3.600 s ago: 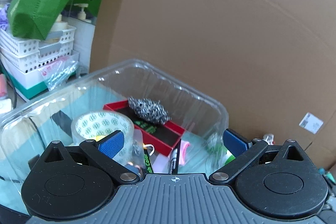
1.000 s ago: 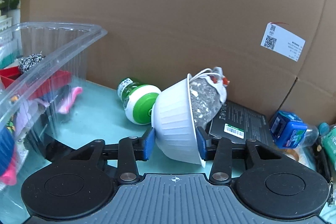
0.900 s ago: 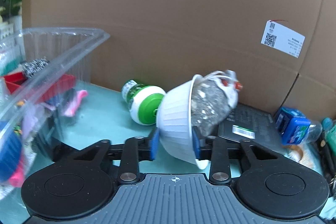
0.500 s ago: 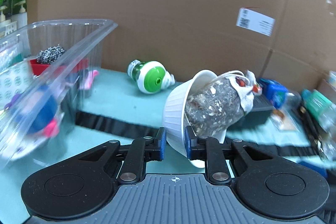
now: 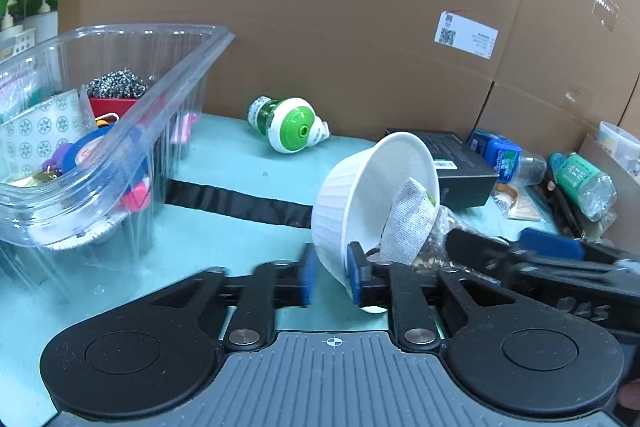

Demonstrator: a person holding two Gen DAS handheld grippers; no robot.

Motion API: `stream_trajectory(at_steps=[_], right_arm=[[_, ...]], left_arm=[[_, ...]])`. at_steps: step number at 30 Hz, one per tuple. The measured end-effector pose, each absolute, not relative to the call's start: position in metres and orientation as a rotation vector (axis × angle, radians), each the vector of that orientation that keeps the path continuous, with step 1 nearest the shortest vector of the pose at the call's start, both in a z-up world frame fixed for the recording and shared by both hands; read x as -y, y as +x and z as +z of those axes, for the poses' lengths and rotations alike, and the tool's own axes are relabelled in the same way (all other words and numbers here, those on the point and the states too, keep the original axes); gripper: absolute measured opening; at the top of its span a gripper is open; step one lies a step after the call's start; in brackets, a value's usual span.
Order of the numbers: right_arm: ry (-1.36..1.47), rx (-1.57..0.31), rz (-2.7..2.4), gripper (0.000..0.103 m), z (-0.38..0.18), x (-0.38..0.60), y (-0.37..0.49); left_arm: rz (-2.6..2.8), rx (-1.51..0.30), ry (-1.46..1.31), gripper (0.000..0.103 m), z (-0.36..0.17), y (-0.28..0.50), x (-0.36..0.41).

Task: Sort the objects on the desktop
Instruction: 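Lift the mesh bag out of the white bowl with the right gripper, then grasp the mesh bag of wood chips with the left gripper while the right also grips it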

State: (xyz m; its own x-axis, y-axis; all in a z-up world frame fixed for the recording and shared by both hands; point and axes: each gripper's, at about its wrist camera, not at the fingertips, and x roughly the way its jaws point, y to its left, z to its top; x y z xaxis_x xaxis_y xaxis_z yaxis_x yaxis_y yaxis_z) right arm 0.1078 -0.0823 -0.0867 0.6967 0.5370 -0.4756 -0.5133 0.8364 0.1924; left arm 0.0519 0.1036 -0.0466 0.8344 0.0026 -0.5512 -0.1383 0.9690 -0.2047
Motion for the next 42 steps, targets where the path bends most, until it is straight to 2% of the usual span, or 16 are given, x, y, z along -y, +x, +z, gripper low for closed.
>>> stream_trajectory(at_steps=[2,3,4,5,6,9,19,23,26,32,35,42], right_arm=[[0.026,-0.560,0.595,0.094,-0.092,0.077,0.112],[0.019,-0.579,0.594,0.089,-0.095,0.075,0.115],[0.018,-0.601,0.603,0.082,-0.098,0.074,0.117],[0.026,-0.613,0.610,0.068,-0.099,0.075,0.116],[0.030,-0.614,0.601,0.064,-0.099,0.076,0.114],[0.031,-0.621,0.594,0.058,-0.095,0.079,0.107],[0.057,-0.651,0.639,0.056,-0.081,0.099,0.061],[0.020,-0.664,0.672,0.060,-0.082,0.106,0.037],[-0.006,-0.646,0.658,0.070,-0.083,0.112,0.023],[0.031,-0.687,0.604,0.070,-0.094,0.130,0.022],[0.029,-0.705,0.595,0.070,-0.100,0.130,0.022],[0.004,-0.718,0.590,0.070,-0.104,0.122,0.028]], left_arm=[[0.090,-0.568,-0.238,0.047,-0.045,0.048,-0.104],[0.090,-0.565,-0.240,0.051,-0.044,0.046,-0.106],[0.091,-0.566,-0.249,0.058,-0.042,0.044,-0.107],[0.093,-0.566,-0.259,0.064,-0.041,0.042,-0.109],[0.092,-0.565,-0.268,0.066,-0.039,0.040,-0.110],[0.074,-0.569,-0.270,0.068,-0.034,0.033,-0.108],[-0.106,-0.604,-0.322,0.080,-0.019,0.001,-0.087],[-0.156,-0.630,-0.316,0.084,-0.022,-0.008,-0.074],[-0.173,-0.670,-0.297,0.084,-0.031,-0.009,-0.067],[-0.172,-0.710,-0.325,0.084,-0.042,0.001,-0.070],[-0.174,-0.711,-0.318,0.088,-0.044,0.010,-0.069],[-0.182,-0.733,-0.324,0.090,-0.052,0.029,-0.065]])
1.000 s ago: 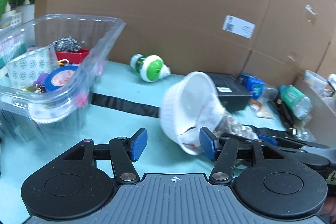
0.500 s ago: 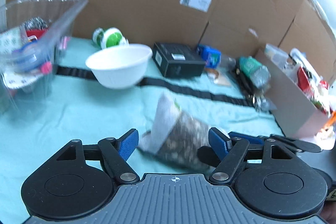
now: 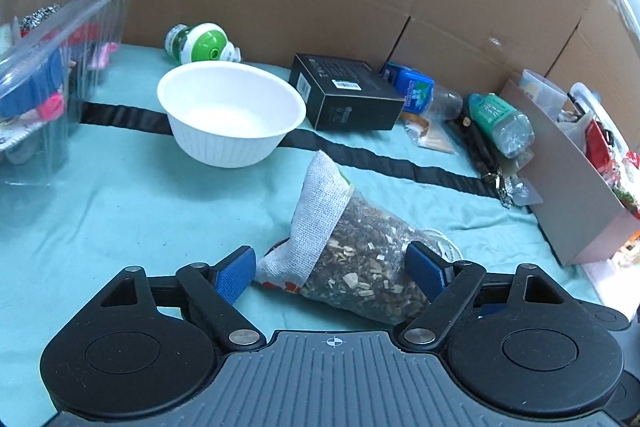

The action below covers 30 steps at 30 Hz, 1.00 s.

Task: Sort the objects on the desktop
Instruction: 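Grasp the mesh bag of wood chips with the left gripper while the right also grips it, then carry the mesh bag into the clear container and open both grippers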

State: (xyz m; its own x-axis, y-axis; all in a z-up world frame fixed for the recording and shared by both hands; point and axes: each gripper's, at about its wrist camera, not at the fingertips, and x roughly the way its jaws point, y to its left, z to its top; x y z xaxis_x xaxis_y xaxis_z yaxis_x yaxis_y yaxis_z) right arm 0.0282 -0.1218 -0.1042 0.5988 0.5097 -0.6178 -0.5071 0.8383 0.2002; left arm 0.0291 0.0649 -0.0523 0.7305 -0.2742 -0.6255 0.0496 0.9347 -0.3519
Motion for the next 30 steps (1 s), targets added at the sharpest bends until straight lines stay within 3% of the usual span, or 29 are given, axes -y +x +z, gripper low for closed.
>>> stream_trajectory(at_steps=[5,11,14,30], right_arm=[[-0.007,-0.715,0.586,0.071,-0.107,0.115,0.035],[-0.020,-0.697,0.580,0.056,-0.103,0.107,0.035],[-0.047,-0.679,0.583,0.053,-0.094,0.103,0.028],[-0.069,-0.420,0.813,0.052,0.000,0.007,0.012]], left_arm=[[-0.200,-0.734,-0.325,0.088,-0.055,0.038,-0.065],[-0.200,-0.706,-0.303,0.058,-0.051,0.038,-0.061],[-0.172,-0.679,-0.262,0.051,-0.042,0.028,-0.057],[0.034,-0.412,-0.298,0.050,0.053,-0.014,-0.166]])
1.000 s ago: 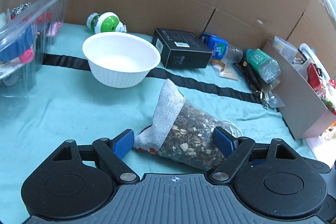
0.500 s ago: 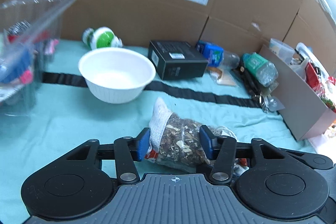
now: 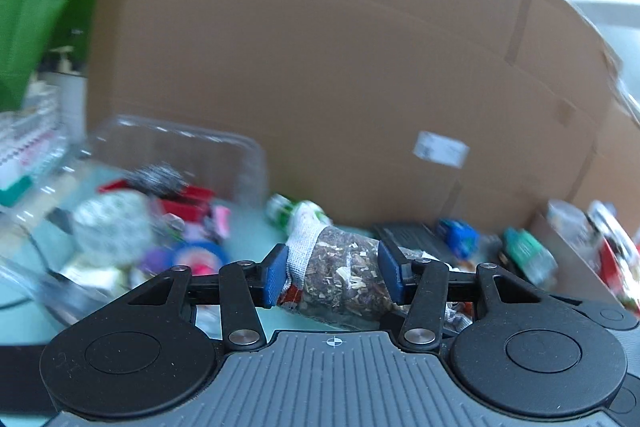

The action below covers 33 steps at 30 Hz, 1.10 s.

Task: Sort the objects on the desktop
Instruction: 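Carry the mesh bag into the clear container and open both grippers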

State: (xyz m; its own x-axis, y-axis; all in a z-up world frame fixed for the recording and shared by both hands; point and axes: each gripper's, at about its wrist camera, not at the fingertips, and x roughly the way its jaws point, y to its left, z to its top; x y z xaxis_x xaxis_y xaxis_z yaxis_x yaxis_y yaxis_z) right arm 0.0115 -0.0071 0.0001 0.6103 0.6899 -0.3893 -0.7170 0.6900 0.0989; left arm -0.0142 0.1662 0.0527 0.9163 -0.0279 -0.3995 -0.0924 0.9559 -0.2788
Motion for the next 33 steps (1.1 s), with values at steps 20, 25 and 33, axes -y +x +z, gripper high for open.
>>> stream_trajectory(at_steps=[20,25,33], right_arm=[[-0.102,-0.459,0.862,0.077,-0.005,-0.138,0.113],[-0.087,-0.408,0.851,0.089,-0.017,-0.114,0.096],[-0.041,-0.423,0.849,0.090,-0.024,-0.096,0.090]], left_arm=[[0.207,-0.418,-0.442,0.095,0.044,0.083,-0.313],[0.215,-0.331,-0.425,0.103,0.031,0.054,-0.314],[0.312,-0.327,-0.387,0.103,0.019,0.049,-0.318]])
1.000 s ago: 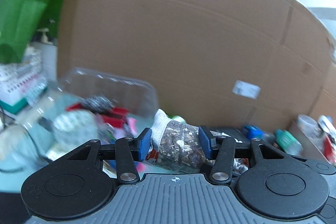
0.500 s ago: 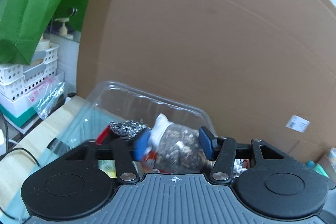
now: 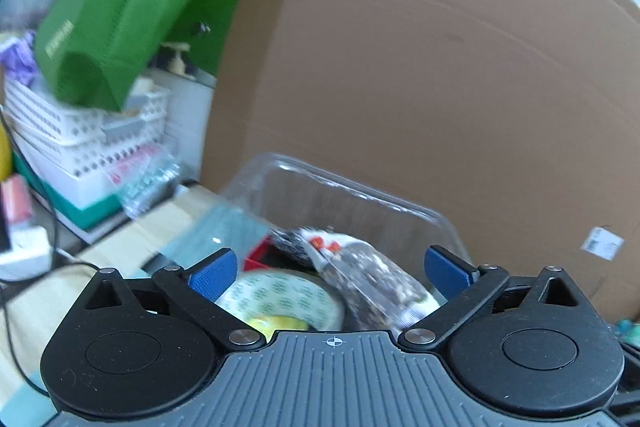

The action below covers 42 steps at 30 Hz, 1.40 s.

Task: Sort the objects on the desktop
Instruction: 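Carry the mesh bag into the clear container and open both grippers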

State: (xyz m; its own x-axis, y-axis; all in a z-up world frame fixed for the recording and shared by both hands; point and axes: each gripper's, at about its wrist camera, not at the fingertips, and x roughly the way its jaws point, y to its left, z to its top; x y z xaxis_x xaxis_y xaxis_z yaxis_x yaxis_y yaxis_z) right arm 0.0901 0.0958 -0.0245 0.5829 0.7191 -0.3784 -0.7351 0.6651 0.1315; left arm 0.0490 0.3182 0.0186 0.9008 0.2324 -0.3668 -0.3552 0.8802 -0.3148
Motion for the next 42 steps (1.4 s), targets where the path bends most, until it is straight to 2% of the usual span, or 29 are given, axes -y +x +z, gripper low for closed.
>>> stream_trajectory(at_steps=[7,12,16,20,42], right_arm=[[-0.050,-0.421,0.848,0.092,-0.022,-0.097,0.088],[-0.058,-0.420,0.840,0.102,-0.020,-0.096,0.083],[-0.124,-0.407,0.837,0.102,-0.017,-0.095,0.073],[-0.181,-0.404,0.796,0.103,-0.015,-0.088,0.062],[-0.313,-0.482,0.788,0.103,-0.022,-0.052,-0.015]], left_arm=[[0.390,-0.287,-0.295,0.103,0.020,0.060,-0.322],[0.327,-0.321,-0.397,0.103,0.020,0.052,-0.327],[0.266,-0.388,-0.445,0.103,0.021,0.042,-0.318],[0.306,-0.463,-0.312,0.103,0.026,0.032,-0.292],[0.320,-0.536,-0.147,0.103,0.035,-0.066,-0.213]])
